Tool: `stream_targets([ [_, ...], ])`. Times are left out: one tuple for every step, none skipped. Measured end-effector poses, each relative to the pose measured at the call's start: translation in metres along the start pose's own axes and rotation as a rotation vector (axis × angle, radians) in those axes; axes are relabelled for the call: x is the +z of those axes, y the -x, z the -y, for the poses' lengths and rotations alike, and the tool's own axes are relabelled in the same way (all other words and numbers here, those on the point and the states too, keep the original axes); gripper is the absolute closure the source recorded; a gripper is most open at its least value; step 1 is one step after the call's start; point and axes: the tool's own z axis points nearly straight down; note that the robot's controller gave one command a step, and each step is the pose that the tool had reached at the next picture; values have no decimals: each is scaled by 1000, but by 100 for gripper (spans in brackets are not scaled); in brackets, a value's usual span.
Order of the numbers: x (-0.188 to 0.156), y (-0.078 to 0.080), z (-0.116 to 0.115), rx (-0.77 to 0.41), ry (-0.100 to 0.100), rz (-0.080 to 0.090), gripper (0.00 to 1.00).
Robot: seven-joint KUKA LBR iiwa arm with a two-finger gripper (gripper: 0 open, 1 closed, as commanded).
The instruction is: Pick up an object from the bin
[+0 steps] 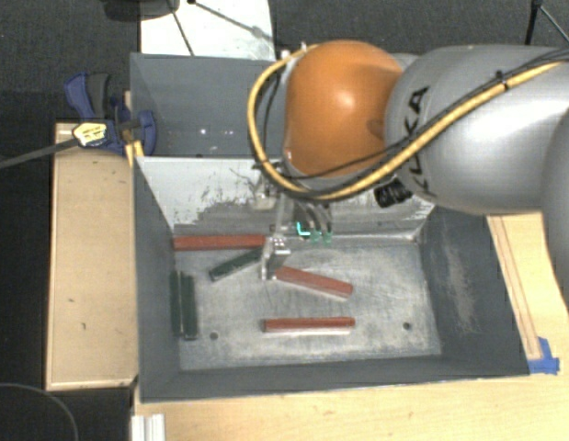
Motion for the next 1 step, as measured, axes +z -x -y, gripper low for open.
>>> stream_targets([
  [-4, 2, 1, 4, 1, 8, 0],
])
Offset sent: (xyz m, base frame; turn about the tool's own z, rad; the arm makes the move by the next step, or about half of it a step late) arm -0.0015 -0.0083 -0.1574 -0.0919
